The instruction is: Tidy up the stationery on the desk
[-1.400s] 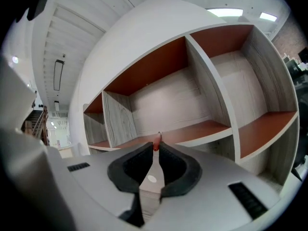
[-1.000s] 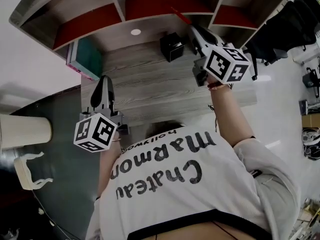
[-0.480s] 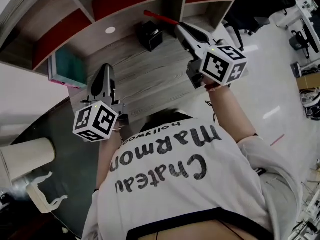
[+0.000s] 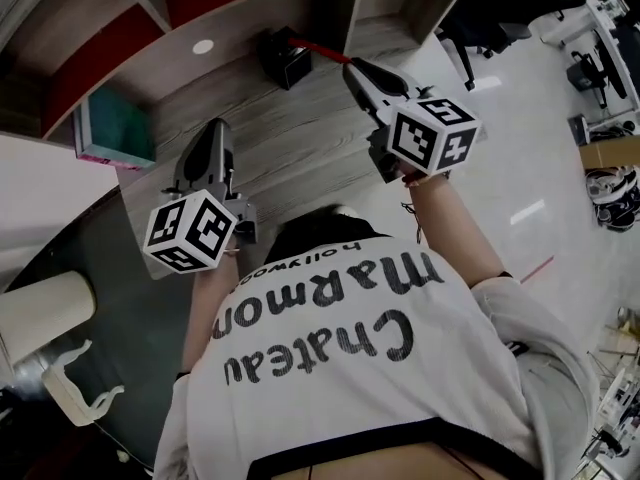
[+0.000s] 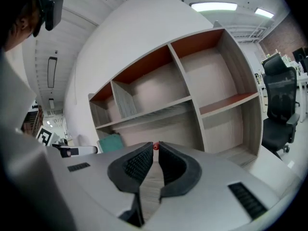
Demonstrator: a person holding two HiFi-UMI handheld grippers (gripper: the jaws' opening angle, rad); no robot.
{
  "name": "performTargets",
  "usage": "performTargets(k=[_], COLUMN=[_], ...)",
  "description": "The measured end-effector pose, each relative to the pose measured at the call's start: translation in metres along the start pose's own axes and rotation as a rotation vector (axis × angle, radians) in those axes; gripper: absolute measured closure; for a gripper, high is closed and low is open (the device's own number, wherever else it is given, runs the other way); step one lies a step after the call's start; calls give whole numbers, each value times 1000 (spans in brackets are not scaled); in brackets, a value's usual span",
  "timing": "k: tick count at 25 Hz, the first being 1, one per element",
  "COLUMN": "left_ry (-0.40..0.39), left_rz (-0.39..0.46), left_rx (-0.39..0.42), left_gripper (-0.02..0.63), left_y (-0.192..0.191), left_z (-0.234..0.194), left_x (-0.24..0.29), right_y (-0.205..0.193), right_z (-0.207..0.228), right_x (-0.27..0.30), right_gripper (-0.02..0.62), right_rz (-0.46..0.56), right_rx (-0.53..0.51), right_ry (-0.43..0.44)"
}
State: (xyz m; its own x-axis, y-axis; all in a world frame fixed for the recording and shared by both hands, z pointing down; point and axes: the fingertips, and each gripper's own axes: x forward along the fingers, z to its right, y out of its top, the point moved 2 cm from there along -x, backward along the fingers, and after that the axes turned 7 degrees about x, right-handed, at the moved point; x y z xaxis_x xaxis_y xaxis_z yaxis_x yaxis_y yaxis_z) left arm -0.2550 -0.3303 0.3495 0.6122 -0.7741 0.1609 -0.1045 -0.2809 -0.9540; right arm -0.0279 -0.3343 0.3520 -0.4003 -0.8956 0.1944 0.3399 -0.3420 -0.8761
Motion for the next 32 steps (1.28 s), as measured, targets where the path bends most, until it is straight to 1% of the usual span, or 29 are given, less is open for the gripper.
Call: performTargets(k=[4,8,11,15,21,26,32], left_ry=[17,63,83,137,181,209,262], left_rz=[-24,-43,-55,-62,-62,-55,-34], left_rx=[-22,-50,-51,-60,-80,-125,-134], left_gripper=[589,589,589,589,589,589,589], left_y=[-14,-27,-28,-32,-38,-42,-38], left_z=[-6,-13,-21,-33,-41,-46,-53], left_x=[2,-3,-4,-11,-16,-22,-31], right_y=[-18,-33,-38,-46,-54,-60,-63], right_z=[9,20,29,38,43,41,37], right_x=[13,29,42,60,79,91,110], right_gripper=[548,548,548,548,546,545,543], right_rz=[-61,-130,-158,-210,-265,-295,-323], right_rx=[-34,-34,-25,-11,-34,-62,-83], right_ry=[-15,-10,-25,-33,-30,-22,3])
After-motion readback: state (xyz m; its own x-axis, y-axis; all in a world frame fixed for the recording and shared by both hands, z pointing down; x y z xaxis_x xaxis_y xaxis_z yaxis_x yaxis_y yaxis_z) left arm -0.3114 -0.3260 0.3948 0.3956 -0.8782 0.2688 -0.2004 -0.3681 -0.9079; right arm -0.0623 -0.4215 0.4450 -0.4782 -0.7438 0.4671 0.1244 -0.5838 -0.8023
